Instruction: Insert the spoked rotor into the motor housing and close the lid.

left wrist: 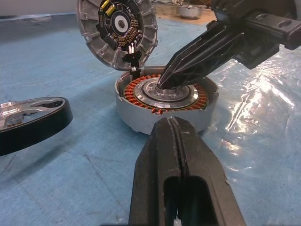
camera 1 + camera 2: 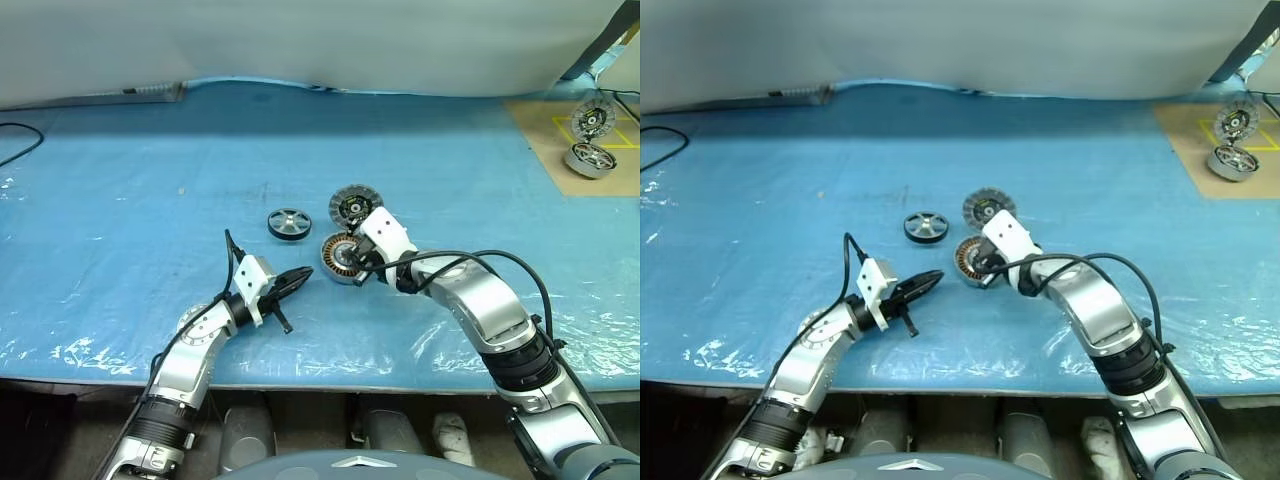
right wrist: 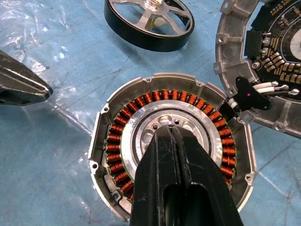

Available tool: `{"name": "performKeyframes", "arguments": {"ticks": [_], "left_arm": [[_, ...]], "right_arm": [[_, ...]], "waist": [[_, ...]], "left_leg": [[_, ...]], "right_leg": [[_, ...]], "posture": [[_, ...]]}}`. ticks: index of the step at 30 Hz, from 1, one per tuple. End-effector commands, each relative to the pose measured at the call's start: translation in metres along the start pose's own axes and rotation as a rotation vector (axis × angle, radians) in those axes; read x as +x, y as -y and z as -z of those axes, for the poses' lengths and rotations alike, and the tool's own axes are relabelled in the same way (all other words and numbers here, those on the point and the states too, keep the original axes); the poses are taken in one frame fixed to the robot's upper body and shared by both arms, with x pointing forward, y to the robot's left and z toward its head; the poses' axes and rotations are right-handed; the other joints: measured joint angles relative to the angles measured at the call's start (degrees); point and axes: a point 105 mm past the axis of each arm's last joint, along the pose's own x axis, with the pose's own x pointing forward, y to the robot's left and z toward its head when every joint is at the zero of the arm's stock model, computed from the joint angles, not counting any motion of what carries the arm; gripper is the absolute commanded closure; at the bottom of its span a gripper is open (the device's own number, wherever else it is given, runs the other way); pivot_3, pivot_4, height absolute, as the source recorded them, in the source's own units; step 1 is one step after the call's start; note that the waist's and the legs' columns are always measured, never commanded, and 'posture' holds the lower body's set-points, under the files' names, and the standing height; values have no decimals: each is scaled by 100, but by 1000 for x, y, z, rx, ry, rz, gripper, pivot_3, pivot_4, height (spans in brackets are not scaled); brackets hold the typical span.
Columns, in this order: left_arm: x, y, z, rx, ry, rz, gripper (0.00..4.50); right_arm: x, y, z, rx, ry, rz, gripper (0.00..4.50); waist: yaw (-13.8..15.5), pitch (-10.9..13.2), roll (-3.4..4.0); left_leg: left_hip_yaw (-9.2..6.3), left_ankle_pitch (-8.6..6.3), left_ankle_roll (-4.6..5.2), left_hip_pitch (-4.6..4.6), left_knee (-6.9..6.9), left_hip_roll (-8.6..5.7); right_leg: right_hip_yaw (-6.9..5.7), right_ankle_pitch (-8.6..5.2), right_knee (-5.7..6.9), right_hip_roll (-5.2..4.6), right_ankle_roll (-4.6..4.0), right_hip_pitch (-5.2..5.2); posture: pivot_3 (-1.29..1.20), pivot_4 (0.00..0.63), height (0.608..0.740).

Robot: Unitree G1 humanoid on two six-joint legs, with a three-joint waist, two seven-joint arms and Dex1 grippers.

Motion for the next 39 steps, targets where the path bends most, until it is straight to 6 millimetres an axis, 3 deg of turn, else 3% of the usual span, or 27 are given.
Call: {"name": "performKeyframes", "arguments": {"ticks": [1, 10, 14, 17, 22, 27, 34, 39], "left_arm": [[2, 1, -6, 14, 25, 8, 4500], [2, 0, -8, 15, 28, 6, 4500], [2, 0, -10, 12, 31, 3, 4500], [1, -8, -16, 4, 44, -27, 4500], [0, -26, -24, -28, 12, -83, 4500], [1, -41, -35, -91, -23, -90, 4500], [0, -31, -40, -51, -4, -11, 4500], [0, -20, -32, -20, -12, 23, 4500]], "right_arm": [[2, 1, -8, -25, 18, 14, 4484], [3, 3, -13, -48, 34, 19, 4484], [-6, -4, -30, -38, 144, -36, 4484], [-23, -13, -44, 10, 278, -113, 4484], [-33, -12, -21, 67, 265, -103, 4484], [-31, -11, -4, 61, 219, -58, 4484], [-14, 6, -6, -3, 154, 67, 4484], [-5, 5, -12, -25, 148, 63, 4484]], "waist": [[0, 0, 0], [0, 0, 0], [0, 0, 0], [7, 0, 0], [19, -1, -2], [-11, -1, -1], [-3, -1, 0], [-2, -1, 0]], "left_leg": [[0, 0, 0, 0, 0, 0], [2, 0, 0, 8, 4, 0], [2, 0, 0, 9, 5, 0], [2, 0, 0, 7, 4, 0], [2, 0, 1, 6, 7, 0], [2, 0, 0, 8, 12, 0], [3, 0, 0, 6, 10, -3], [2, 0, 0, 5, 7, -3]], "right_leg": [[0, 0, 0, 0, 0, 0], [4, 0, 10, 0, 0, 0], [6, 0, 13, 0, -1, 0], [5, 0, 12, 0, -1, -1], [5, 0, 10, 0, -1, 0], [5, 0, 19, 0, -1, 0], [7, 0, 17, 0, -2, -3], [6, 0, 12, 0, -2, -3]], "posture": [[0, 150, 740], [0, 150, 740], [0, 150, 740], [0, 150, 740], [0, 150, 740], [0, 150, 740], [0, 150, 740], [0, 150, 740]]}}
